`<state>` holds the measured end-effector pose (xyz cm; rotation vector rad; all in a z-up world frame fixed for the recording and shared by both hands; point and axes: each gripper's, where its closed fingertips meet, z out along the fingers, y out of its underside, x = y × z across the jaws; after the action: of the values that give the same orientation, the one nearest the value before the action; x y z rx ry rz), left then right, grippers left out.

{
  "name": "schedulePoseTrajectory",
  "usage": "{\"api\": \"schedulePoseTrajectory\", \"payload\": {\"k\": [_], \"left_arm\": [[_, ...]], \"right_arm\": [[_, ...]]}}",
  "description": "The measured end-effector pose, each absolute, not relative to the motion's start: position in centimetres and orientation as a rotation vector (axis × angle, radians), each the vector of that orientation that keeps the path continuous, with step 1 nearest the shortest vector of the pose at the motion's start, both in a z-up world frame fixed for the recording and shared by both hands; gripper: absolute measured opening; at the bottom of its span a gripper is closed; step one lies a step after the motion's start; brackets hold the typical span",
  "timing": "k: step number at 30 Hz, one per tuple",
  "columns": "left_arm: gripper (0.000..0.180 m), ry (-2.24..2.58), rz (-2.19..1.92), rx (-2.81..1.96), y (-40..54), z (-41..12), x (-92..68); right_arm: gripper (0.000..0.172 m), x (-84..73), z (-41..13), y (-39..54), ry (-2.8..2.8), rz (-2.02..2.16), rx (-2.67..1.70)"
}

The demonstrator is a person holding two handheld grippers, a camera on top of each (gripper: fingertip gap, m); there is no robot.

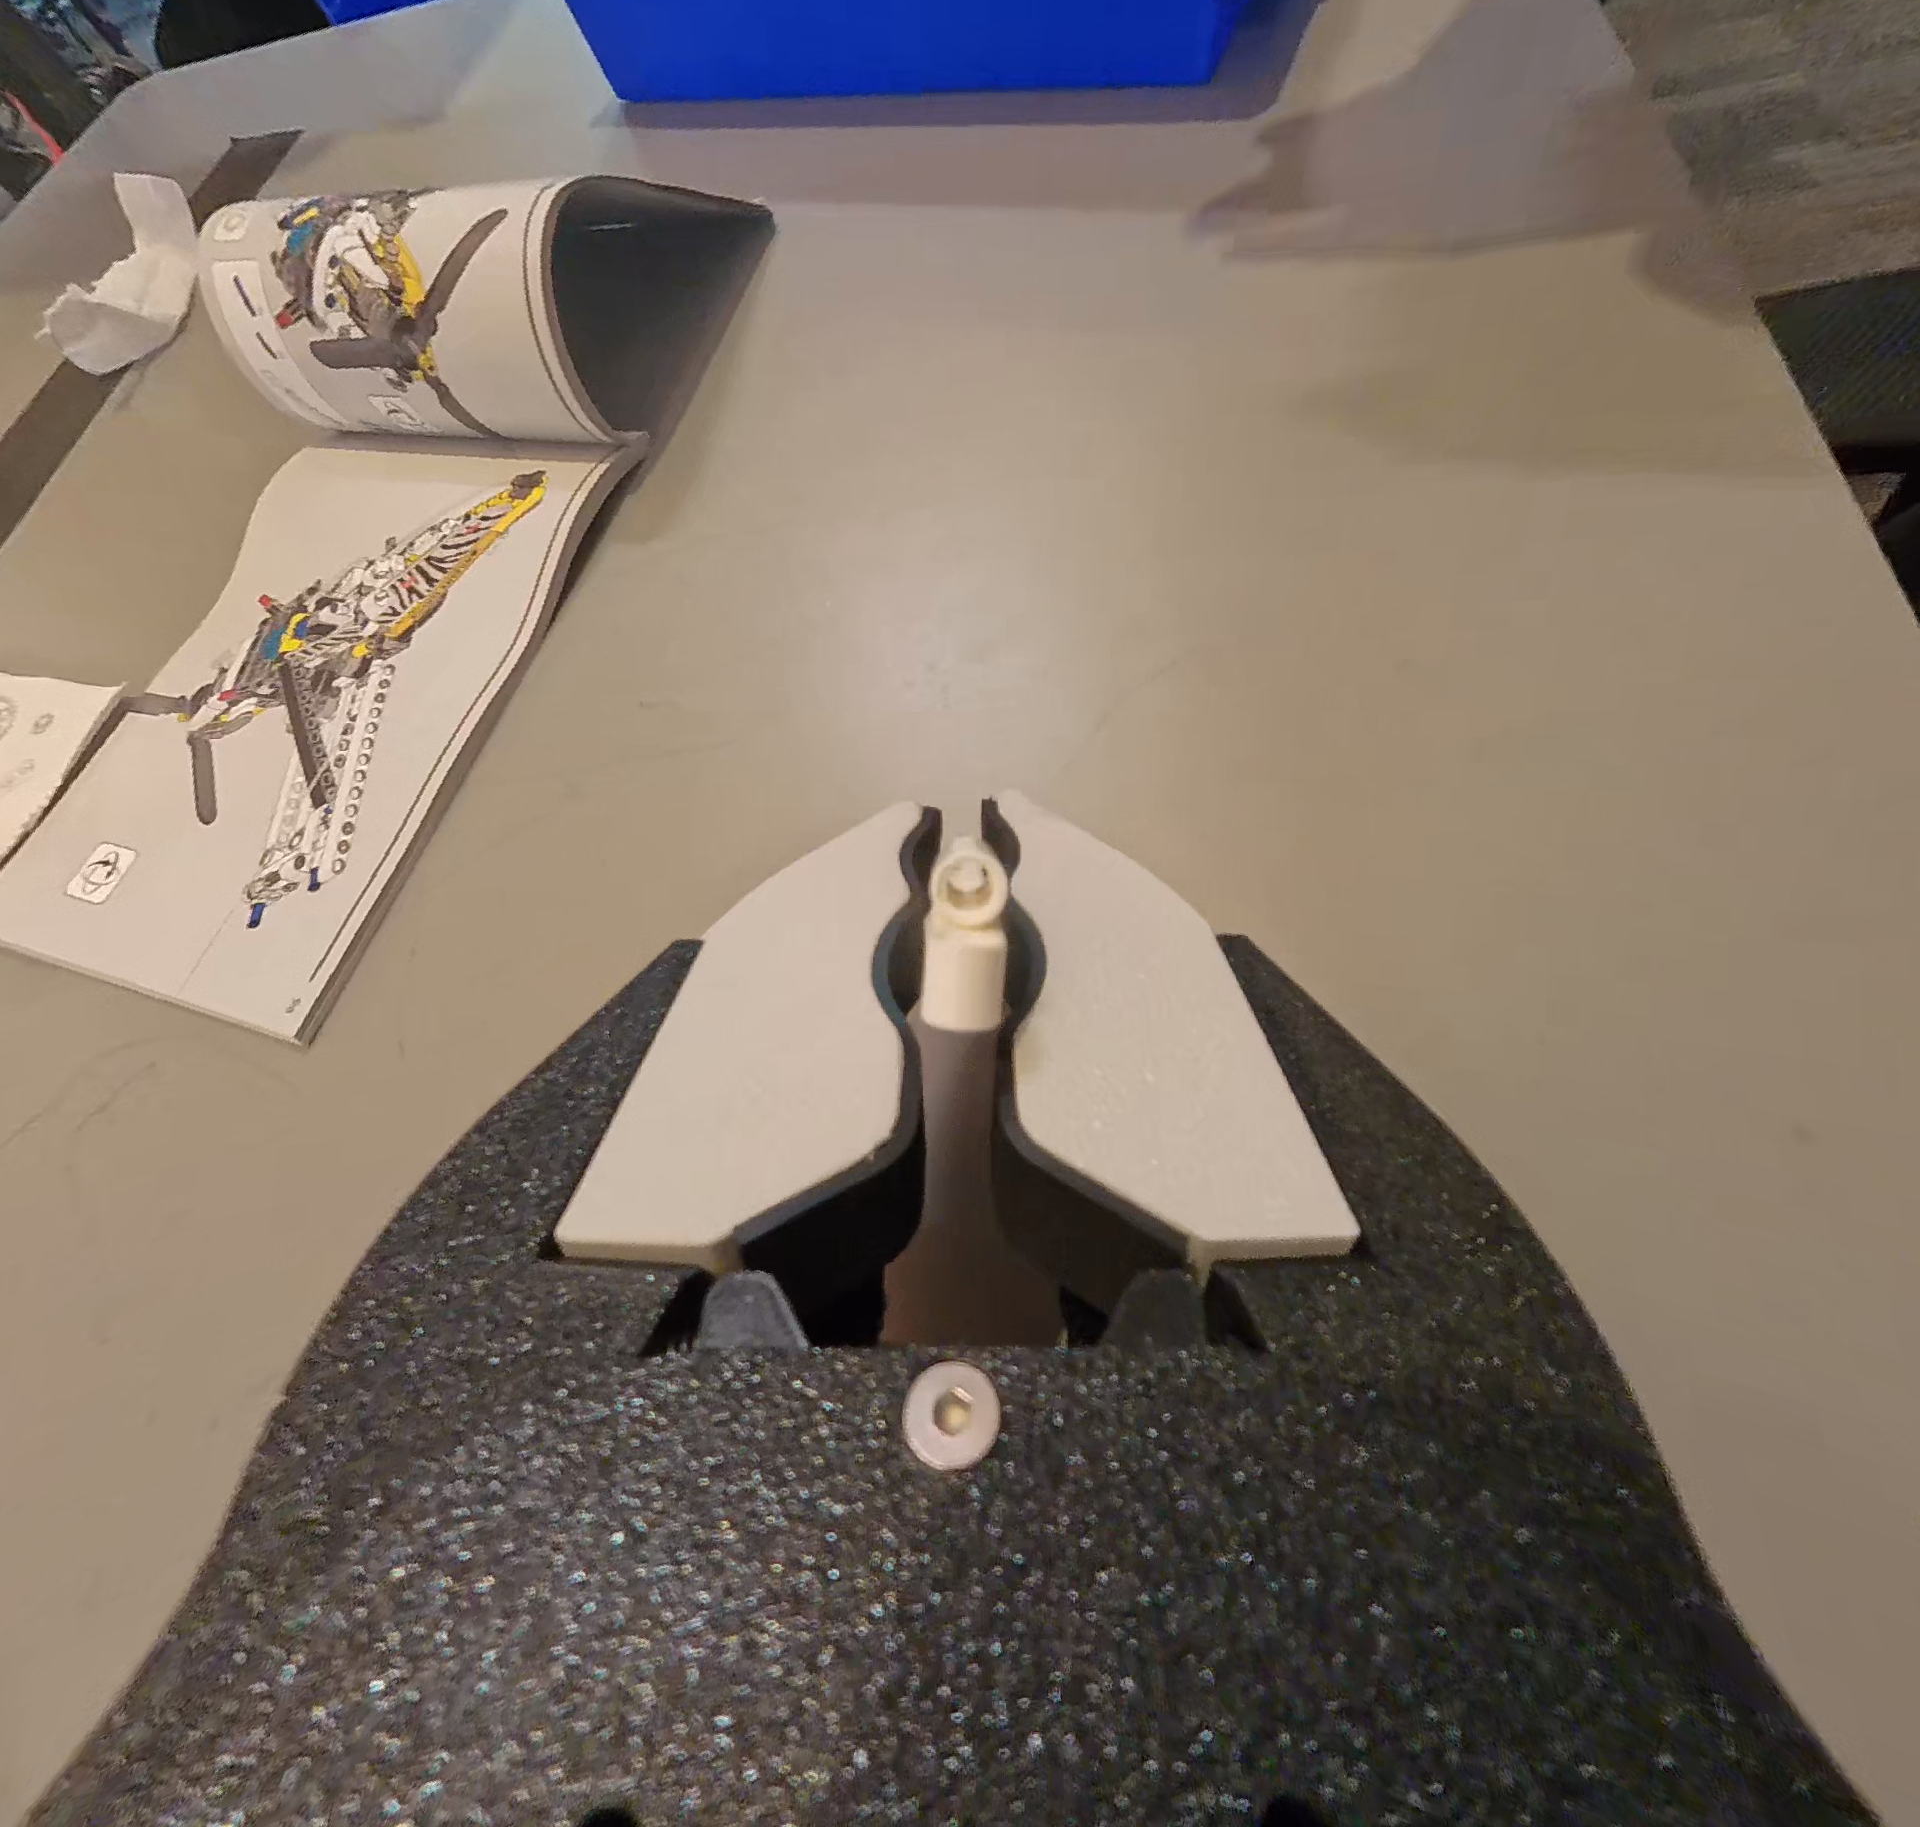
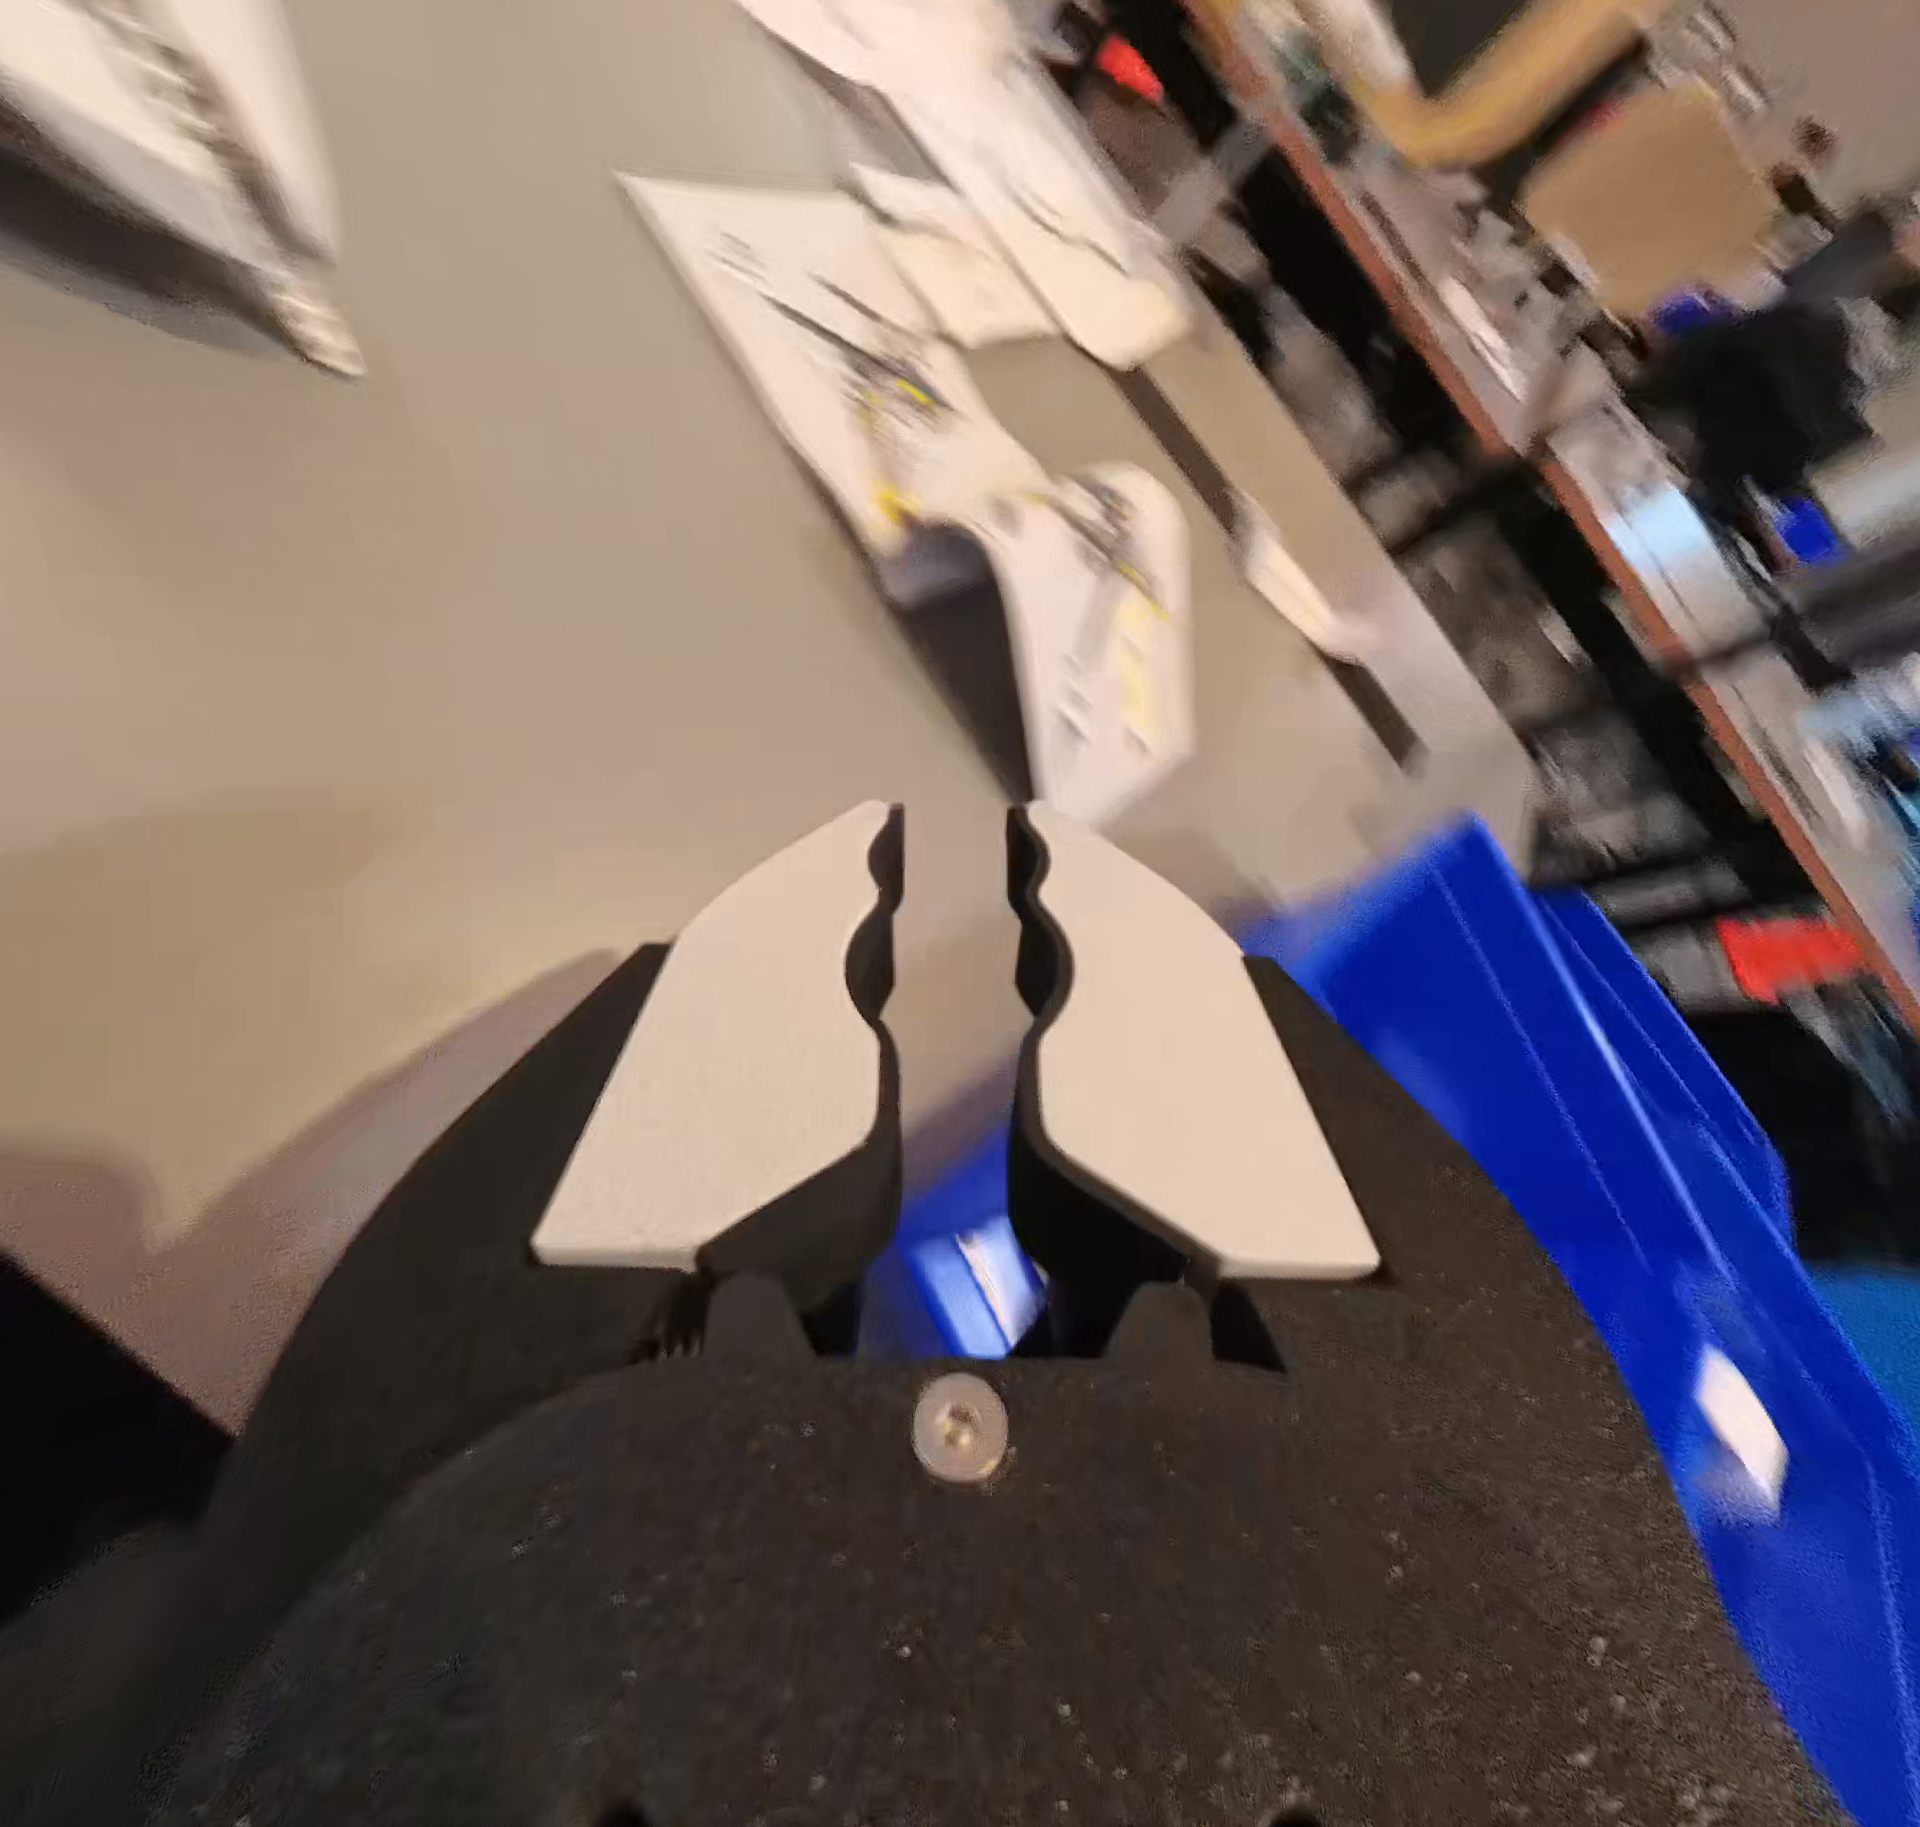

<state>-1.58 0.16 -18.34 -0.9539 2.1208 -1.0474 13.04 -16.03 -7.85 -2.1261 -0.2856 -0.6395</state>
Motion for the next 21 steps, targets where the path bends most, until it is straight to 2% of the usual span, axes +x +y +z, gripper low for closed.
{"api": "schedulePoseTrajectory", "payload": {"k": [4, 10, 21], "left_arm": [[0.009, 2.155, -1.11, -0.955, -0.5, -18.2, -2.0], [0.009, 2.206, -1.171, -0.956, -1.1, -18.2, -2.6], [0.009, 2.264, -1.189, -1.002, -1.2, -18.4, -3.2]], "right_arm": [[0.018, 3.9, -10.7, -9.2, -0.604, -0.317, -2.052], [0.018, -3.3, -12.8, -1.2, -0.756, 0.005, -1.936], [0.012, -6.3, -12.9, 2.3, -0.805, 0.23, -1.906]]}}
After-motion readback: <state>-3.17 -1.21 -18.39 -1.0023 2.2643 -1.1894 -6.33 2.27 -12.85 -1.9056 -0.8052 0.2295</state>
